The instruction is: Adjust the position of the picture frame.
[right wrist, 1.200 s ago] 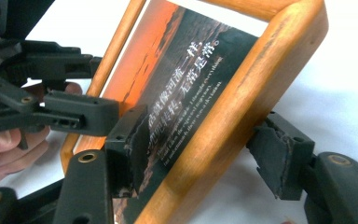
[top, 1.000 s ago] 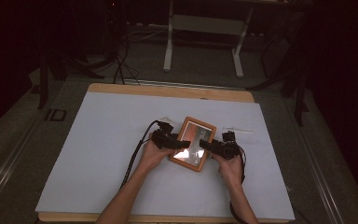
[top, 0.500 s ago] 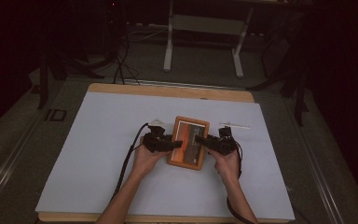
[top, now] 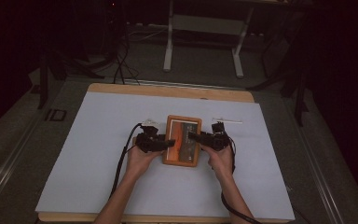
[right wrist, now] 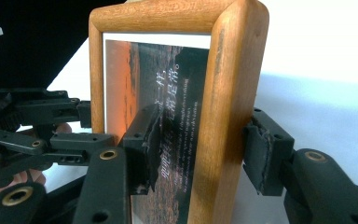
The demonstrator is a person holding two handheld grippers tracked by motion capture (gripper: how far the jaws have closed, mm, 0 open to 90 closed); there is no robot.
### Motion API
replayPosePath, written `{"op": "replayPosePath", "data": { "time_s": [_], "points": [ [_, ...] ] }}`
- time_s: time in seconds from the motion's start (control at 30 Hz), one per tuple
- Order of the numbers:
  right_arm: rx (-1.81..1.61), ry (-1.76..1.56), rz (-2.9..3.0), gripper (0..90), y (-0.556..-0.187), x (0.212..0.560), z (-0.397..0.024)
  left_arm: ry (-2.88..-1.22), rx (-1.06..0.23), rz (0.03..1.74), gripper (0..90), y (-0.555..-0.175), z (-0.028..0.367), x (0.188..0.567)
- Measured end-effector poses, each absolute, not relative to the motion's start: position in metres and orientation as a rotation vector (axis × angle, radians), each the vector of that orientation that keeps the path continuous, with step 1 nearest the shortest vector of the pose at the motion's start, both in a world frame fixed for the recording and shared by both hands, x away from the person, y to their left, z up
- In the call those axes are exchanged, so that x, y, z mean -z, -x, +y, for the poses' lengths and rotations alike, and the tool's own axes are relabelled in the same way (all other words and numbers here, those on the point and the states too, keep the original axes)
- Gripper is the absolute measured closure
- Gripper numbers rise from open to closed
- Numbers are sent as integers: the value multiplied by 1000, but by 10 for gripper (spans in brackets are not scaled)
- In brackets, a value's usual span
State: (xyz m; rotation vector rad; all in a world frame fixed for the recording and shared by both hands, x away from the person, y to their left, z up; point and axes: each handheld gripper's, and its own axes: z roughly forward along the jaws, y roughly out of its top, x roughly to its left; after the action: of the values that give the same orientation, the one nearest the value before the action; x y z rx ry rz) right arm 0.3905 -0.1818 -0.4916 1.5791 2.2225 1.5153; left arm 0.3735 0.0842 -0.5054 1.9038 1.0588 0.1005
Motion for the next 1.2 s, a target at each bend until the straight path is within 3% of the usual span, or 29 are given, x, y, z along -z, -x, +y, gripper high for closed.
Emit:
{"op": "replayPosePath", "data": {
  "time_s": [0.43,1.2],
  "points": [
    [-1530,-1611,2291,506,-406,498,-172,-1907,-124,1124,535,-372,95,506],
    [-1497,-1744,2344,472,-421,522,-170,-1841,41,1225,507,-389,102,526]
  ]
}}
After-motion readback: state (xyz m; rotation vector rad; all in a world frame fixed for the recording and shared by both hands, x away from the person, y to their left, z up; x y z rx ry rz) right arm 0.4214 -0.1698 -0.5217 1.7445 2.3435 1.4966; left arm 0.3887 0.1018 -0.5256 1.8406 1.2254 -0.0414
